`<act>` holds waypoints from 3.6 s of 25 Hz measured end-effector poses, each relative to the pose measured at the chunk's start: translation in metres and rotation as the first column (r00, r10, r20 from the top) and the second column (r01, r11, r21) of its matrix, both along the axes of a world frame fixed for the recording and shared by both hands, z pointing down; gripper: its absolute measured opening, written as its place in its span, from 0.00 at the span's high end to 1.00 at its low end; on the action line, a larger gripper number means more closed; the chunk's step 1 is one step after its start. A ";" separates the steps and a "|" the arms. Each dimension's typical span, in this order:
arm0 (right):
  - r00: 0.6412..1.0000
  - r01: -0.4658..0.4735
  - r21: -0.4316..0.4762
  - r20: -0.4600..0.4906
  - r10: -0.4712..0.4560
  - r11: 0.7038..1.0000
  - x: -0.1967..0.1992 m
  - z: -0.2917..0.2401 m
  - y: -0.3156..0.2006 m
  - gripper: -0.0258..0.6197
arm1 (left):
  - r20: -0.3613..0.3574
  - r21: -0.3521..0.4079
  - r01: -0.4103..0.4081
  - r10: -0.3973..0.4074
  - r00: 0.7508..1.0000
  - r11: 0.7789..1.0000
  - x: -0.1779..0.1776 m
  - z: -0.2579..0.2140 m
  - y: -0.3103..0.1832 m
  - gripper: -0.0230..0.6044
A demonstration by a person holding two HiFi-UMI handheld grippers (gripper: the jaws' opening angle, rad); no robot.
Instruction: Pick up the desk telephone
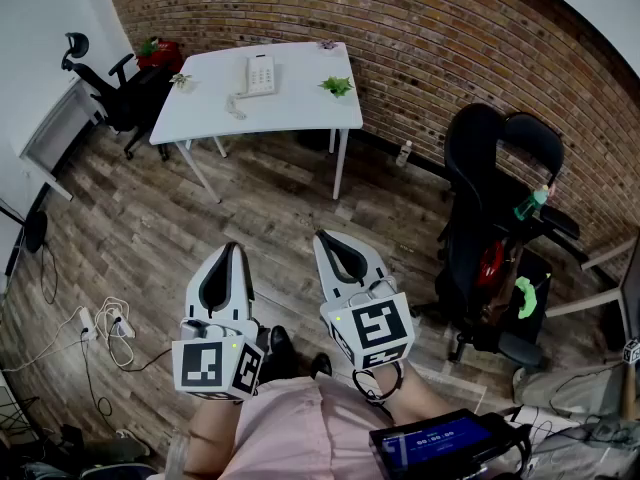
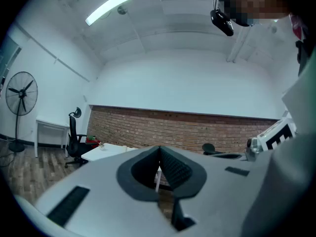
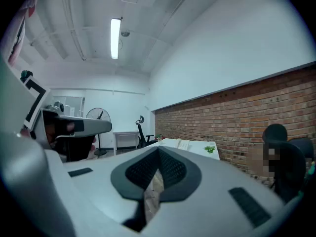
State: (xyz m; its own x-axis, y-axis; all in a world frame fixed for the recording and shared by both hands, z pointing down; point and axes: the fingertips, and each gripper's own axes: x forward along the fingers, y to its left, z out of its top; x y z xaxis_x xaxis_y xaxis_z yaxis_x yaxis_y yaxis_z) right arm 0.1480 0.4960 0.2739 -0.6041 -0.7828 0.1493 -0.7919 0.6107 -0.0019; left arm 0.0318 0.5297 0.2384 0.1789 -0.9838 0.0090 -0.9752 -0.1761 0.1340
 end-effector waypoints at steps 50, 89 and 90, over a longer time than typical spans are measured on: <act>0.990 -0.141 -0.009 -0.009 0.141 0.990 -0.125 0.010 -0.261 0.60 | -0.043 0.022 -0.034 0.035 0.998 0.999 -0.155 0.015 -0.264 0.56; 0.999 -0.046 -0.217 -0.036 0.039 0.975 -0.121 0.097 -0.585 0.60 | -0.020 -0.217 0.034 -0.039 0.999 0.976 -0.146 0.109 -0.577 0.55; 0.999 -0.036 -0.213 -0.030 0.030 0.976 -0.122 0.096 -0.594 0.60 | -0.014 -0.211 0.041 -0.045 0.999 0.977 -0.146 0.106 -0.585 0.55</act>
